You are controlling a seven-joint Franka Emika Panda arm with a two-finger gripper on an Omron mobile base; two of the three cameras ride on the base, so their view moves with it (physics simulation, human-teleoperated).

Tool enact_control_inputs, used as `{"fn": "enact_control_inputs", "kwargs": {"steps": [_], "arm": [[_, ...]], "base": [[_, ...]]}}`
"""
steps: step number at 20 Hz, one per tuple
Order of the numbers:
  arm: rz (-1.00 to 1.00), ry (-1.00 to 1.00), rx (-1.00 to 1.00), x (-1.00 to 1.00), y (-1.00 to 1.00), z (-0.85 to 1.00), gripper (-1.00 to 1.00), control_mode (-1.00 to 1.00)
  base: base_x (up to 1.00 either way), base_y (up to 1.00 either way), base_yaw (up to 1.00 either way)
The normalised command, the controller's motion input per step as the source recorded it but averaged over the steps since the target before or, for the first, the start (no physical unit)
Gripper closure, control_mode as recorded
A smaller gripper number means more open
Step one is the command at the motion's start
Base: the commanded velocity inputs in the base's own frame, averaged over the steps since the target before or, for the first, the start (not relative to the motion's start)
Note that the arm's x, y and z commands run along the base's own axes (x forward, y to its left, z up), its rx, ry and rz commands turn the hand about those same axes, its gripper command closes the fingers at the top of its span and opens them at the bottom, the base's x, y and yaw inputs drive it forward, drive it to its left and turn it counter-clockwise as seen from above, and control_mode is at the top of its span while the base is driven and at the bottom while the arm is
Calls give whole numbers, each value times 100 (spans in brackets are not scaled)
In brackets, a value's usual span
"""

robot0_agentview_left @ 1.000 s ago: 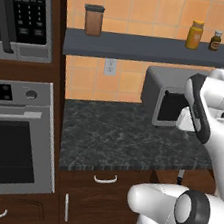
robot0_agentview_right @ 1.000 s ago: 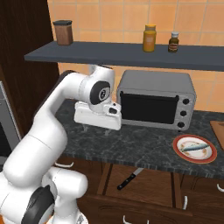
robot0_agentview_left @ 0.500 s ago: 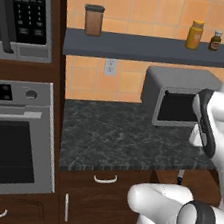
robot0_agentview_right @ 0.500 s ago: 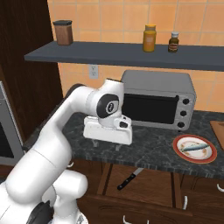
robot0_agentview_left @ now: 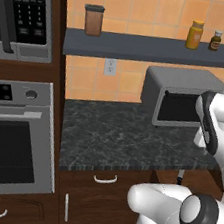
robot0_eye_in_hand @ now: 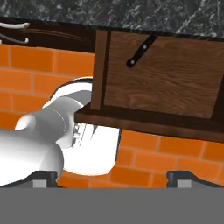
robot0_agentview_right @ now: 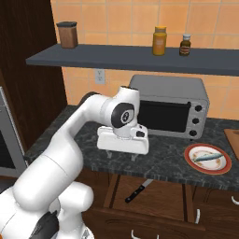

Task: Pick up the knife from the drawer and place it on the cutting board. Then place the meat from the plate to the cutting board.

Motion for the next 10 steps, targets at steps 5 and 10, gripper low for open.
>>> {"fn": "enact_control_inputs", "kwargs": {"steps": [5, 10], "arm": [[0, 0, 0, 0, 0, 0, -100, 100], [0, 0, 0, 0, 0, 0, -100, 100]], "base": [[-6, 42, 0], [0, 42, -1]]}}
